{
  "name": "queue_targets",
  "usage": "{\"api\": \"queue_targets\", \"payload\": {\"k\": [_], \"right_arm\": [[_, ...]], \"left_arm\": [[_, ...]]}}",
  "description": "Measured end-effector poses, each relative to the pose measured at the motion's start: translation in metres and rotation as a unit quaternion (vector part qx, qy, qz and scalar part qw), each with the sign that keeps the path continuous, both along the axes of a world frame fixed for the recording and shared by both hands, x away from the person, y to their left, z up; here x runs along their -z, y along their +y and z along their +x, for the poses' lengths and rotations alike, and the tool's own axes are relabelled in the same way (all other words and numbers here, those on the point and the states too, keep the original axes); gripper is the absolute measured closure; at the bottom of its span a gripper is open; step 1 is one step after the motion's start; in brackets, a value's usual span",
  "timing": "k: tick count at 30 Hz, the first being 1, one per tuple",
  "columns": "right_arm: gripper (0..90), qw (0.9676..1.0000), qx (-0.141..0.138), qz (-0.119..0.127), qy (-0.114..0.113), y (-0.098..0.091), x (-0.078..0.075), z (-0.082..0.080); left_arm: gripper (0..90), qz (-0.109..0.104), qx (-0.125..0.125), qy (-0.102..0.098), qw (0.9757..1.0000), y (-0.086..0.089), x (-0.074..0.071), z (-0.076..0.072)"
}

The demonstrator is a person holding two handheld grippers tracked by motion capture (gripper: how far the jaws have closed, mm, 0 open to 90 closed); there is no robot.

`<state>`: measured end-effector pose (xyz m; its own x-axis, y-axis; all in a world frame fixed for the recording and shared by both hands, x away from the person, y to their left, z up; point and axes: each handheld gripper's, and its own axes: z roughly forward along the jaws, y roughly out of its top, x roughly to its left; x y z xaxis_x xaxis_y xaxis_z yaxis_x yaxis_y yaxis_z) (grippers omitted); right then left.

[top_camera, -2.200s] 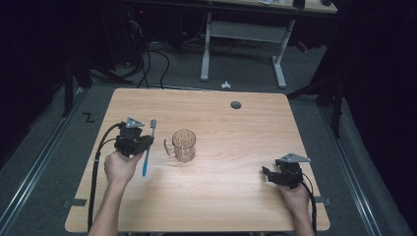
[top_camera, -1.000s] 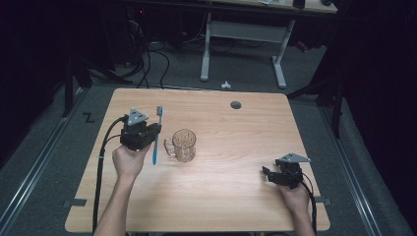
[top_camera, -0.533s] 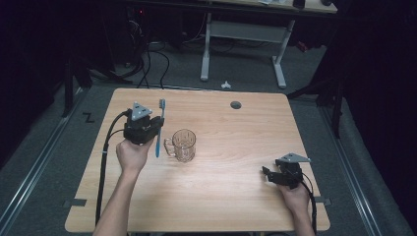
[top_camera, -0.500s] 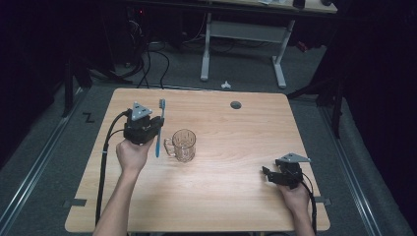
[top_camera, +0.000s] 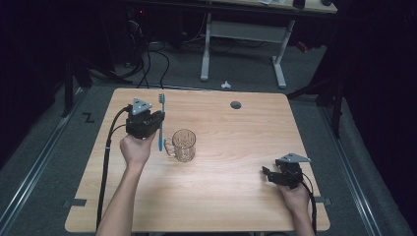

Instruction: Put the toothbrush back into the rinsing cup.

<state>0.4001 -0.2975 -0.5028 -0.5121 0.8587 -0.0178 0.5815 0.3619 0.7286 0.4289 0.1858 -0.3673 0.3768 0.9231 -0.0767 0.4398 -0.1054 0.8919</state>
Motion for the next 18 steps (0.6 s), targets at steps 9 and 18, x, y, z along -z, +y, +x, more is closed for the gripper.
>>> {"api": "queue_targets", "payload": {"k": [9, 18], "right_arm": [[33.8, 1.0, 0.0, 0.0, 0.0, 0.0, 0.0, 0.0], [33.7, 1.0, -0.004, -0.002, 0.0, 0.0, 0.0, 0.0]], "left_arm": [[80.5, -0.009, -0.006, -0.007, 0.9999, -0.005, -0.002, 0.01], [80.5, -0.018, -0.013, -0.016, 0.9996, -0.009, 0.0, 0.02]]}}
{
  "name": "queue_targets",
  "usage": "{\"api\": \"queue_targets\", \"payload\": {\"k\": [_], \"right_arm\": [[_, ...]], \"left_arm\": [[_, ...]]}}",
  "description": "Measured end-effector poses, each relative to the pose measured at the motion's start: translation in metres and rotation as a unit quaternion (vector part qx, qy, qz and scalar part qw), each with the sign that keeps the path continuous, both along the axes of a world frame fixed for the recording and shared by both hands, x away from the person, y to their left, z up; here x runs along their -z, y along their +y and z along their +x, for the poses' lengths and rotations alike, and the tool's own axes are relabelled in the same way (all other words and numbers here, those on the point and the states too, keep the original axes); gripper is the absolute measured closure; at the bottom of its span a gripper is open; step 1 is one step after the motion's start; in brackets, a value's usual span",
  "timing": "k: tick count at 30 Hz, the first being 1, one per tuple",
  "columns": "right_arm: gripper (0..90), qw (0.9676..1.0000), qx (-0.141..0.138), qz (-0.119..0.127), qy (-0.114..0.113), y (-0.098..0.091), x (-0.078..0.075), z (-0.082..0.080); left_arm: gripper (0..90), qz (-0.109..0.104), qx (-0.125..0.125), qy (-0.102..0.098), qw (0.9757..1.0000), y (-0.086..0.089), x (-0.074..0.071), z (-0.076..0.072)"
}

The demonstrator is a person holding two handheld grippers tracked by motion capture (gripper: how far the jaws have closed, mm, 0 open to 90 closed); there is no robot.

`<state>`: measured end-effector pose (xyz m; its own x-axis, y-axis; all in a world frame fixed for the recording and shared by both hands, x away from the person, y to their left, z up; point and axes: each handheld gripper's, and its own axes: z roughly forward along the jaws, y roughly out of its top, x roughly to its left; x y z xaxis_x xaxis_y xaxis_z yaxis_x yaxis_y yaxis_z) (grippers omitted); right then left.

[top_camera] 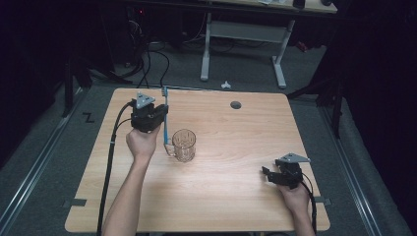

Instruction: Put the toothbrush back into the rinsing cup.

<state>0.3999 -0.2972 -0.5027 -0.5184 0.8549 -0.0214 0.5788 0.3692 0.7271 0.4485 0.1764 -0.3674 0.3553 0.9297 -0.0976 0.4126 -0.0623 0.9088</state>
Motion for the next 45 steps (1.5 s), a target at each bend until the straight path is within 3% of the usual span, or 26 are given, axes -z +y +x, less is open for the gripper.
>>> {"api": "queue_targets", "payload": {"k": [8, 17, 45], "right_arm": [[33.8, 1.0, 0.0, 0.0, 0.0, 0.0001, 0.0, 0.0], [33.8, 1.0, 0.0, 0.0, 0.0, 0.0001, 0.0, -0.0001], [33.8, 1.0, 0.0, 0.0, 0.0, 0.0, 0.0, 0.0001]], "left_arm": [[80.5, -0.003, -0.008, -0.003, 1.0, -0.0013, 0.004, 0.0051], [80.5, 0.009, -0.01, -0.008, 0.9999, -0.0041, 0.0075, 0.0069], [79.8, 0.018, 0.015, 0.004, 0.9997, -0.0021, 0.0036, -0.0004]]}}
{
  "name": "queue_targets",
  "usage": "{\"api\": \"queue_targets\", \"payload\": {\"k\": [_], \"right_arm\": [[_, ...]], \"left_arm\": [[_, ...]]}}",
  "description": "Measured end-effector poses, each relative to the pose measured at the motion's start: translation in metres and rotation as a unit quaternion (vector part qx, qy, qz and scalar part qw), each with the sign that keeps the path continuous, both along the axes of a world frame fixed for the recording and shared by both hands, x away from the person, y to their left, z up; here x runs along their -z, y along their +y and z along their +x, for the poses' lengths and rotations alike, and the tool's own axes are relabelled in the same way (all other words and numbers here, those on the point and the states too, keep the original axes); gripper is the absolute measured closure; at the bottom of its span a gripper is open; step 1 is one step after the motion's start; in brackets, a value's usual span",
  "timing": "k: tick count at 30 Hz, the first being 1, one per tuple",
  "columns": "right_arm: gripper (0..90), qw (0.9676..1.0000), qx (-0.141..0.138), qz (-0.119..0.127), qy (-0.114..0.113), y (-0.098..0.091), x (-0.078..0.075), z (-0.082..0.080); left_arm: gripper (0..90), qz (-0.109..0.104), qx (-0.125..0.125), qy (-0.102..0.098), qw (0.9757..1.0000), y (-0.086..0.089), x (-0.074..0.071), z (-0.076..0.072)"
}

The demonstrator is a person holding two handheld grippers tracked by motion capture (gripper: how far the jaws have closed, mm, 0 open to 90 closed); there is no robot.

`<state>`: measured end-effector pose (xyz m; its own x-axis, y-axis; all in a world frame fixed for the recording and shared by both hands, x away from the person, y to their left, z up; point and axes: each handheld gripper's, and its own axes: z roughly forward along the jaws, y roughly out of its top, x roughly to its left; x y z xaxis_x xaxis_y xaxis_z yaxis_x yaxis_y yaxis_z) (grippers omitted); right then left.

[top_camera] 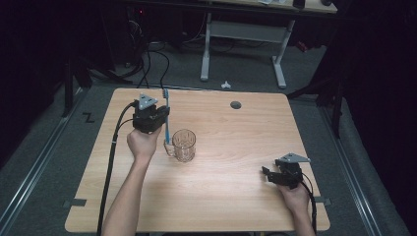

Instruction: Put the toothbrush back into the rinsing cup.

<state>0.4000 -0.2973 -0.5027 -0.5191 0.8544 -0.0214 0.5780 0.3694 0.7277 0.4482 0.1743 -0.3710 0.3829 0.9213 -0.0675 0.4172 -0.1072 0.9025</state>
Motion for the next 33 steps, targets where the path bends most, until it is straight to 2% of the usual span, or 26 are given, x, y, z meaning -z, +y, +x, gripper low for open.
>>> {"api": "queue_targets", "payload": {"k": [16, 33], "right_arm": [[33.8, 1.0, 0.0, 0.0, 0.0, 0.0, 0.0, 0.0], [33.8, 1.0, 0.0, 0.0, 0.0, 0.0, 0.0, 0.0]], "left_arm": [[79.6, 0.007, 0.013, 0.007, 0.9999, 0.0, -0.002, -0.007], [79.3, 0.002, 0.011, 0.0, 0.9999, 0.005, 0.0, -0.016]]}}
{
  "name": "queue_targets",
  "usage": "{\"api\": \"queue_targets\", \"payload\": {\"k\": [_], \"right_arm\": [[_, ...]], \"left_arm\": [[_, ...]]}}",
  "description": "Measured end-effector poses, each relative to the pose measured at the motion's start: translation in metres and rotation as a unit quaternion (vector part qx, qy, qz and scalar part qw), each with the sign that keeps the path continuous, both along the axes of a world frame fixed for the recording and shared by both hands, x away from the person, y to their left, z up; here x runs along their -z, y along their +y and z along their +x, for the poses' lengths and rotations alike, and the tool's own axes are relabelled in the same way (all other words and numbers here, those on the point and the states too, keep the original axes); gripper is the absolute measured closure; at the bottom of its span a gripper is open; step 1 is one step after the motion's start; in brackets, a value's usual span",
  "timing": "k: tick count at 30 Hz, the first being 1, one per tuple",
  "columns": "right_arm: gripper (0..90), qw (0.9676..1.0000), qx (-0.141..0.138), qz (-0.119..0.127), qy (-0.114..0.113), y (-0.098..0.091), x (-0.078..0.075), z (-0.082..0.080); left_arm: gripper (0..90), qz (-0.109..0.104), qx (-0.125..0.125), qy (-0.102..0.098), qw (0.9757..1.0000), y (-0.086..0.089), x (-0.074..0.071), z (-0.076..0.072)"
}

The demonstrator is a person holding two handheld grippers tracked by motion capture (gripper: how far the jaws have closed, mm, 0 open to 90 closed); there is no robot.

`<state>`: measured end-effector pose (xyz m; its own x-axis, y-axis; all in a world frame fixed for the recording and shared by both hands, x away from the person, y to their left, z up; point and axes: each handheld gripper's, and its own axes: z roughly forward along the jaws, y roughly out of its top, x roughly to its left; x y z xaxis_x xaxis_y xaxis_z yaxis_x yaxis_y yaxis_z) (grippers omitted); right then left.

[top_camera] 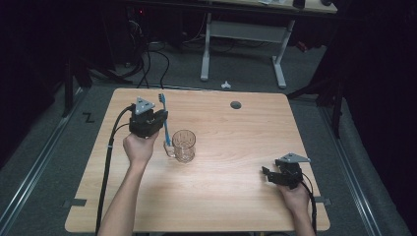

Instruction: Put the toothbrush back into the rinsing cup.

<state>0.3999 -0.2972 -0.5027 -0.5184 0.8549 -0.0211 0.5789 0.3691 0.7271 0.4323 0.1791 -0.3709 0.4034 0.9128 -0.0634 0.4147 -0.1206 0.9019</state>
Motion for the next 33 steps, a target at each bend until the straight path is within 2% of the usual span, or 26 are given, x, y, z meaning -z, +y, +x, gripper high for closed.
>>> {"api": "queue_targets", "payload": {"k": [8, 21, 33], "right_arm": [[33.8, 1.0, 0.0, 0.0, 0.0, 0.0, 0.0, 0.0], [33.8, 1.0, 0.0, 0.0, 0.0, 0.0, 0.0, 0.0], [33.8, 1.0, 0.0, 0.0, 0.0, 0.0, 0.0, 0.0]], "left_arm": [[79.3, 0.003, 0.001, 0.001, 1.0, 0.0, 0.001, -0.003], [79.2, 0.019, 0.006, -0.001, 0.9998, -0.003, 0.001, -0.009], [79.1, 0.014, 0.005, -0.005, 0.9999, 0.002, 0.003, -0.016]]}}
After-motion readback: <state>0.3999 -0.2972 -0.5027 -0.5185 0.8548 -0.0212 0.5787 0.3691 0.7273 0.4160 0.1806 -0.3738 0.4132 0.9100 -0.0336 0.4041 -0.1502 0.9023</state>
